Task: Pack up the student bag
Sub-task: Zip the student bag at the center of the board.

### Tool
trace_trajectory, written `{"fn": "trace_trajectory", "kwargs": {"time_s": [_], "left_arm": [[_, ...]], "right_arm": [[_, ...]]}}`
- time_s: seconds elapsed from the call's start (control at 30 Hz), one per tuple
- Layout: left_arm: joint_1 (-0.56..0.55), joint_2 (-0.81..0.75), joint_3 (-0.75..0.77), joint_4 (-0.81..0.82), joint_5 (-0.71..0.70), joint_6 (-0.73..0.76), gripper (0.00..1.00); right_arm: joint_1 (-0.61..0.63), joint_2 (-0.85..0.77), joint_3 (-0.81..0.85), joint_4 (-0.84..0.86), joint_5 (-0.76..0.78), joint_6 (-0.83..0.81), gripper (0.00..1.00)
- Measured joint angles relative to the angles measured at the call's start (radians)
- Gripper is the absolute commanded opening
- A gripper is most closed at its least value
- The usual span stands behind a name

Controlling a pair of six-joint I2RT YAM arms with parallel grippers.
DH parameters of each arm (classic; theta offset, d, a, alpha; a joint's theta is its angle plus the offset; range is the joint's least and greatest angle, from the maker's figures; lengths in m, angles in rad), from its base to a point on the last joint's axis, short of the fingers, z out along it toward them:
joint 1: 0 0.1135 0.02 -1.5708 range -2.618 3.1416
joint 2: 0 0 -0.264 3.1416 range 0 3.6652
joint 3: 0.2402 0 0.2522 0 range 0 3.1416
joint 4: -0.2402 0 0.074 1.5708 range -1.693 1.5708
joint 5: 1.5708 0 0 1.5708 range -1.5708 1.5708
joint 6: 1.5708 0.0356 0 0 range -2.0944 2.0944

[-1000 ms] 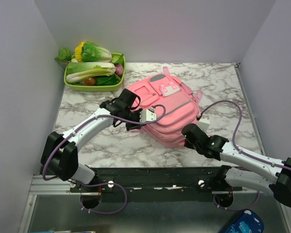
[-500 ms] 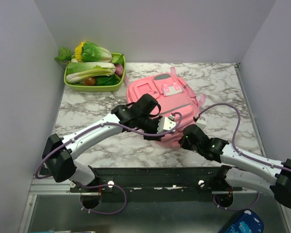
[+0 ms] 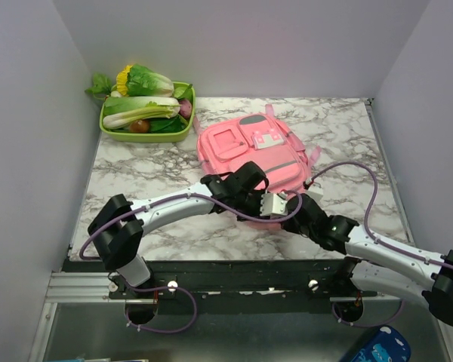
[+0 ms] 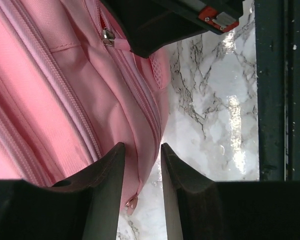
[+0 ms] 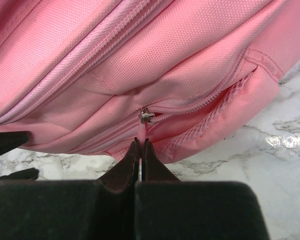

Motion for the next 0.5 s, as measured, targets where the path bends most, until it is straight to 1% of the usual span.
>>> {"fn": "trace_trajectory", "kwargs": {"time_s": [0.13,0.2,0.23,0.27,0.33,0.37,0.47,0.5], "left_arm": [[-0.034,0.019,-0.024,0.061,-0.075,-0.01,0.43],[-0.045,0.038,-0.024,0.09,-0.104,-0.024,0.4],[-0.045,0.047,-0.024,0.098,-0.115,-0.031,0.37],[-0.045,0.056,-0.024,0.103,-0.128,-0.033,0.29],[-0.05,0.067,-0.024,0.111,-0.148,-0.034,0.2],[-0.051,0.071,-0.024,0.119,-0.159,-0.037,0.12],[-0.052,0.073,-0.027,0.13,-0.18,-0.044,0.0],[-0.052,0.072,-0.031,0.136,-0.182,-0.043,0.0]], "right_arm": [[0.0,0.0,0.0,0.0,-0.003,0.0,0.01],[0.0,-0.002,0.0,-0.002,-0.004,0.0,0.01],[0.0,-0.003,0.0,-0.002,-0.004,0.0,0.01],[0.0,-0.005,0.0,-0.001,-0.005,0.0,0.01],[0.0,-0.01,0.0,-0.001,-0.007,0.002,0.01],[0.0,-0.013,0.0,-0.002,-0.007,0.004,0.01],[-0.003,-0.027,0.0,-0.005,-0.006,0.016,0.01],[-0.004,-0.032,0.0,-0.008,-0.006,0.023,0.01]]}}
